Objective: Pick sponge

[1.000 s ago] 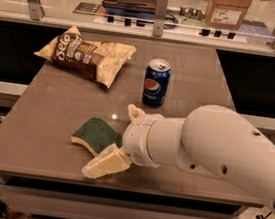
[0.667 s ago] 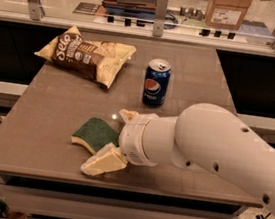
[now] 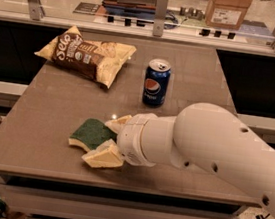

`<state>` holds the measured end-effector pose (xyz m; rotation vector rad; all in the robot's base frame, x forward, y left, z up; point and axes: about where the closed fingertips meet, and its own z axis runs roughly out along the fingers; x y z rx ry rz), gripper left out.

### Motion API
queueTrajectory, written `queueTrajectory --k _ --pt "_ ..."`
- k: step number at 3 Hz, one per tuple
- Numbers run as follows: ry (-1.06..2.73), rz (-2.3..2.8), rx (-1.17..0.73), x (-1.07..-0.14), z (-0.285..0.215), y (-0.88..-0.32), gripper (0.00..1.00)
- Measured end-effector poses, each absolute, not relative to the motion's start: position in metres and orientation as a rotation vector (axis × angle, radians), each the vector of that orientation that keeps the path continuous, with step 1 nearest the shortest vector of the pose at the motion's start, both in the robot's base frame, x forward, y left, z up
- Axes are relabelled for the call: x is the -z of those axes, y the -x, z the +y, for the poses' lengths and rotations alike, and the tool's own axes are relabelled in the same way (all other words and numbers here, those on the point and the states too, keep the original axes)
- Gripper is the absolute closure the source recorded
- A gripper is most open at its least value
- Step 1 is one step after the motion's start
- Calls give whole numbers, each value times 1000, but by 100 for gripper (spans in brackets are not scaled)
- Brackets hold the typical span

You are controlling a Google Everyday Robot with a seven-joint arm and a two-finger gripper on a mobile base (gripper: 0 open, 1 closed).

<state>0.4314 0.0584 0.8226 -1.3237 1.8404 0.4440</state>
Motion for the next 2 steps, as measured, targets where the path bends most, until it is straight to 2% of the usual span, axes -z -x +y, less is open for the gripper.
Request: queueTrajectory --k 1,2 --pt "1327 1838 -442 -823 60 -431 85" --pt "1330 1835 -441 -824 61 -430 100"
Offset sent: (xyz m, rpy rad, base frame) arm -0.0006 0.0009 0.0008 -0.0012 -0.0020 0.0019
